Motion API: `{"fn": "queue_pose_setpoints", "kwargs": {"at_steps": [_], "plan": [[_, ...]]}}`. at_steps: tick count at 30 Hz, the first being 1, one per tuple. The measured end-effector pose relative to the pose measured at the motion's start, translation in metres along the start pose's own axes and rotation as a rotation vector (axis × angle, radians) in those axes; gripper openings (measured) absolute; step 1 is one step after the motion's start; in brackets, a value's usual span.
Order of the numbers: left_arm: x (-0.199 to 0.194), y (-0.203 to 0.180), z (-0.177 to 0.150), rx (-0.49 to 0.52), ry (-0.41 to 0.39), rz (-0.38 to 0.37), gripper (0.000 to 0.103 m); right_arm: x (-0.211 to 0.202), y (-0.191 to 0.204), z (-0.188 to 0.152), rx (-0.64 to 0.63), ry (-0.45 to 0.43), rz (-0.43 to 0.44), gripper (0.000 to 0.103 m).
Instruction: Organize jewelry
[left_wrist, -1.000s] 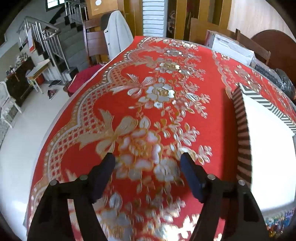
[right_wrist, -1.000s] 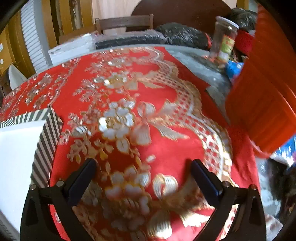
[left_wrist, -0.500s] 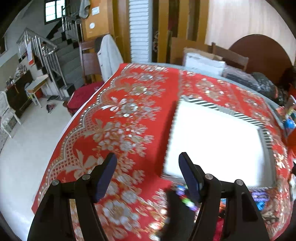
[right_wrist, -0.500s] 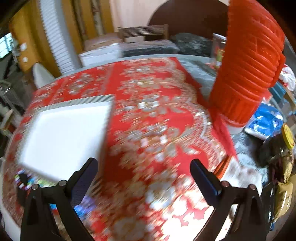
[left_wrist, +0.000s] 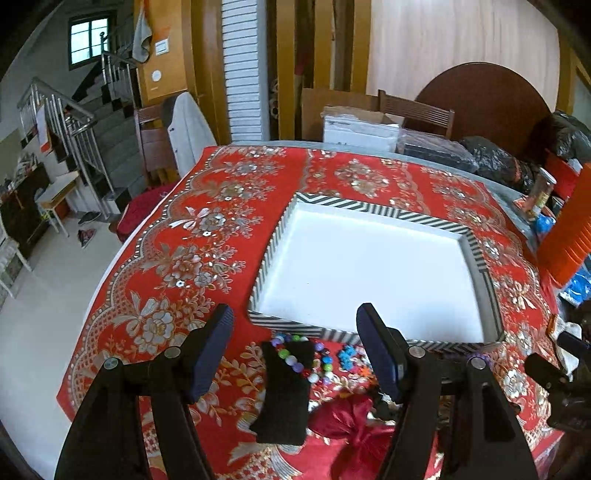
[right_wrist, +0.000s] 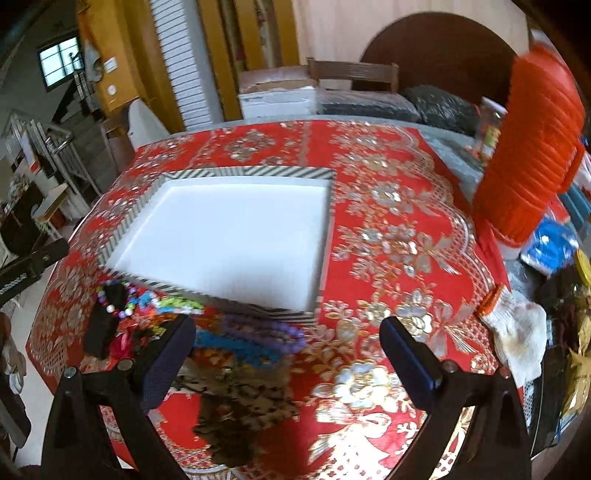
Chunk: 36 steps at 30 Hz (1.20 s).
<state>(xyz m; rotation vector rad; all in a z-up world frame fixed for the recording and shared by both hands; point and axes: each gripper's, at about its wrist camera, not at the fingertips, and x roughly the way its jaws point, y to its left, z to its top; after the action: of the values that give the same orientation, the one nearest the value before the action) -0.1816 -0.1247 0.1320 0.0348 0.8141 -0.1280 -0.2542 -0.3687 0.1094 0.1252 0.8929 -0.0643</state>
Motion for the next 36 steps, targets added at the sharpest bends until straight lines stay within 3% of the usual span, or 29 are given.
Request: {"fn": "queue_pose_setpoints", "kwargs": {"at_steps": [19, 36], "plan": [[-0.015, -0.009, -0.008, 0.028, -0.011, -0.021, 0.057, -0.021, 0.028, 0.022, -0.093, -0.062, -0.059, 0.102], [-0.026, -0.011, -0.013, 0.044, -0.045, -0.007, 0.056, -0.025, 0.038, 0.002, -0.062, -0.031, -0.018, 0.102]]}}
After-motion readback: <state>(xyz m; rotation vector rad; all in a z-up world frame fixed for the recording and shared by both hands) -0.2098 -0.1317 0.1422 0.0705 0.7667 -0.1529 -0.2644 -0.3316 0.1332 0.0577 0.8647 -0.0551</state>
